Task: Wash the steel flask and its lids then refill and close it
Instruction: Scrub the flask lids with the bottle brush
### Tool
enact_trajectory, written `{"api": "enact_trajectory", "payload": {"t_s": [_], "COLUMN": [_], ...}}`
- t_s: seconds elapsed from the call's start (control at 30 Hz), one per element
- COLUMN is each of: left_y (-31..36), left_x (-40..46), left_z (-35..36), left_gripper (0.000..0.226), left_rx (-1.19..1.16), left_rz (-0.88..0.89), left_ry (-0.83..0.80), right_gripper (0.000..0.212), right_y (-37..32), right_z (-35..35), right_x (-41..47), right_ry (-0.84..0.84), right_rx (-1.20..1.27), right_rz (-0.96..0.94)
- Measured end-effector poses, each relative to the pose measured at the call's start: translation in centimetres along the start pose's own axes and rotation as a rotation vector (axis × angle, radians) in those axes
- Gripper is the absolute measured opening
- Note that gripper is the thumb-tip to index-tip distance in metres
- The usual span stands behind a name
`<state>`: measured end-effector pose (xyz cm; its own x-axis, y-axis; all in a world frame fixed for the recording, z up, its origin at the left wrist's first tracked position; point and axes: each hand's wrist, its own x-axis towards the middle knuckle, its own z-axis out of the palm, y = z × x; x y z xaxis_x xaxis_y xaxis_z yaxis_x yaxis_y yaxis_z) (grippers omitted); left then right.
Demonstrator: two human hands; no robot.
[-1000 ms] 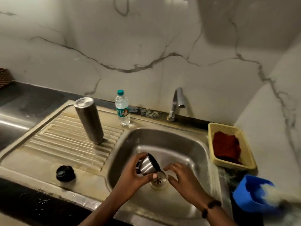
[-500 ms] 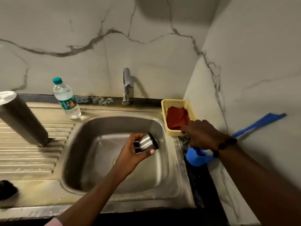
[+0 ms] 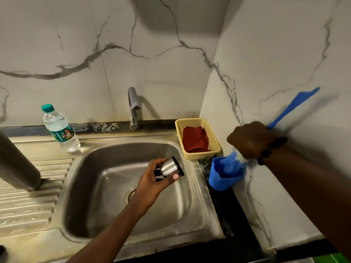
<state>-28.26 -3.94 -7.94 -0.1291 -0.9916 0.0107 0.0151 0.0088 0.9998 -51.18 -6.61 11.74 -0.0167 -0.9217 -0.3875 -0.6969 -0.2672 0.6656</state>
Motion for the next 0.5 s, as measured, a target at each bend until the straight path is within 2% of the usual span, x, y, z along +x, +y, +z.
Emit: {"api": "enact_trajectory", "payload": {"t_s": [0.13,0.27,0.33,0.4,0.43,0.5], "left_y": [0.8,1.2,1.3,1.9,2.3,2.8], "left_x": [0.0,0.4,0.5,0.4,0.3,0.0], "left_z": [-0.7,-1.5,-2.5,-3.8,-4.4,-5.8], "left_gripper": [0.062,0.077,0.065,0.036,0.028,0.032], "left_rx": [-0.117,-0.380,-0.534,-0.609,-0.612,-0.567], "left_rz": [0.019,-0.057,-0.097,-0.095,-0.088,-0.067], "left_ry": [-0.010,0.099,0.157,0.166,0.163,0.178], "right_gripper": [0.024,0.044,0.050,0.054,0.057,0.064], "right_y": [2.1,2.4,0.9,-1.5,-2.8,-5.4], "right_z": [-3.1,-4.6,-4.5,-4.2,-3.8,-3.1], "right_x": [-2.3,-3.4,-3.4,-2.7,-2.2,-0.8], "right_ry": [0.172,0.373,0.448,0.522,0.550,0.606], "right_rx": [0.032,0.342,0.525,0.678,0.750,0.826], "right_rz": [0.036,-0.029,-0.106,-0.189,-0.231,-0.325]}}
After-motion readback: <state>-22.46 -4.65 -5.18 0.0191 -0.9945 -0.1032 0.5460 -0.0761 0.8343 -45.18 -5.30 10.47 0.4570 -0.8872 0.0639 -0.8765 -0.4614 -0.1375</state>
